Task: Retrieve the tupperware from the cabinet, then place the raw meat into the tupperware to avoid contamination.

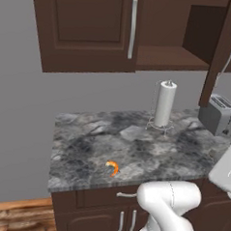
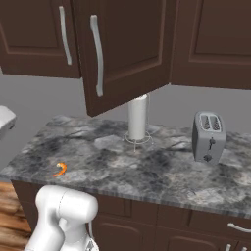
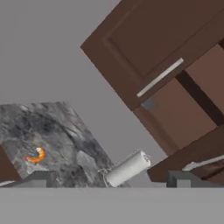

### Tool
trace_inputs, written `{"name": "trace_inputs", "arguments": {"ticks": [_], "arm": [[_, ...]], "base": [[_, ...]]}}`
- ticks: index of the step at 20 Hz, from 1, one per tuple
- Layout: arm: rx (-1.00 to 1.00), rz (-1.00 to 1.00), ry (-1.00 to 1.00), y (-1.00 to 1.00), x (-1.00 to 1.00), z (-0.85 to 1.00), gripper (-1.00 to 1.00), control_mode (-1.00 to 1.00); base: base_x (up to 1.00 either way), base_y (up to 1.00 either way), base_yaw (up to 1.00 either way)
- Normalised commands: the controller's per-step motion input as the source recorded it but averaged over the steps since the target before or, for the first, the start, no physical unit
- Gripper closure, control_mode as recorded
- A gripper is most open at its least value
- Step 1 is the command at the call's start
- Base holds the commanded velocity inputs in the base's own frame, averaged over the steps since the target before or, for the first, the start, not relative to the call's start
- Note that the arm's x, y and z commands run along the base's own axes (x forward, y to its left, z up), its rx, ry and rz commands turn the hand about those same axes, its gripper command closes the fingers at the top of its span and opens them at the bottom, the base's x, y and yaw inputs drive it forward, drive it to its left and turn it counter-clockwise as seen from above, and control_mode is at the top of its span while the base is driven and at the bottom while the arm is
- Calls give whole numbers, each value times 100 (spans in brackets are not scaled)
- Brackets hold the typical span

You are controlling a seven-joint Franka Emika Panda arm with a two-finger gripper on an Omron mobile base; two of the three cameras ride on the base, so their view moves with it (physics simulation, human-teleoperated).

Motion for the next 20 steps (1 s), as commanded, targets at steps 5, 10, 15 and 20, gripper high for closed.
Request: {"name": "trace_inputs", "arguments": {"ticks": [5,10,15,20], "arm": [[-28,-3,-20,49,28,-16,-100,-100],[-20,-11,-8,16,60,-16,-100,-100],[-11,-18,0,-4,82,-18,-100,-100],[-5,-21,0,-20,82,-27,-100,-100]], "base": [[0,0,0],[0,0,0],[0,0,0],[0,0,0]]}}
